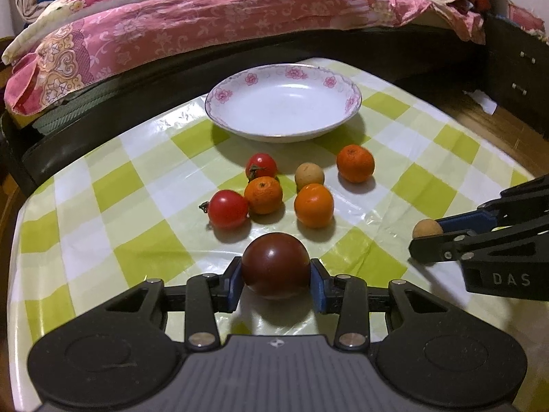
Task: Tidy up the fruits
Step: 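Carry the dark tomato and tan fruit over the white plate with both grippers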
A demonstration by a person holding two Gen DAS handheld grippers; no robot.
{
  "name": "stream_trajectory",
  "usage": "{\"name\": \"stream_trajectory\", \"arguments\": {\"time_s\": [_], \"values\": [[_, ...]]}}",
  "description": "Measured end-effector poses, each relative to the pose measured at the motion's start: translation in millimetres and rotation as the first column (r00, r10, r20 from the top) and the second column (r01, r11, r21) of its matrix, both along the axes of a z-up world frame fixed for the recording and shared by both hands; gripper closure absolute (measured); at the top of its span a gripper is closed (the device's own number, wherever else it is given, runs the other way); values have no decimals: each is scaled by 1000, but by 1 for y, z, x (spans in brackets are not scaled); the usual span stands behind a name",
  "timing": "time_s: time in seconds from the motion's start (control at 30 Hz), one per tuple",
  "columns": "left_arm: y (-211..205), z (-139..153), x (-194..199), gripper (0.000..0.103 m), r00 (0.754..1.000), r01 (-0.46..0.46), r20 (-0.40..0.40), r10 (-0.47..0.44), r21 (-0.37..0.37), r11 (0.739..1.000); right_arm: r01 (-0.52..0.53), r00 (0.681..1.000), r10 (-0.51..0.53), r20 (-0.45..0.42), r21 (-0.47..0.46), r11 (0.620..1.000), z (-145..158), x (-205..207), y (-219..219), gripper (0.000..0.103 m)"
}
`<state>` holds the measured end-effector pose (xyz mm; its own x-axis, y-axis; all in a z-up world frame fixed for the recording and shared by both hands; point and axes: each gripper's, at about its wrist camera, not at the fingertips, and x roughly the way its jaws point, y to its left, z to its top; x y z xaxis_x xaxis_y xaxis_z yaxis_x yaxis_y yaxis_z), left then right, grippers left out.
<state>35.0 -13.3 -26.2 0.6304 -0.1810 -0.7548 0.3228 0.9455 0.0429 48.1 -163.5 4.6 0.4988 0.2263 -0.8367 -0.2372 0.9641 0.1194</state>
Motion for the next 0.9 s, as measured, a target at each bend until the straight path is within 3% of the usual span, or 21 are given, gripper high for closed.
{"name": "stream_trajectory", "arguments": {"time_s": [0.43,0.9], "values": [[-8,31,20,57,999,-4,35,5,-42,999,3,999,-6,36,73,997,24,20,5,83],[-25,63,25,57,996,-5,88,6,-12,1000,25,992,-39,121,120,992,57,22,-7,82]]}}
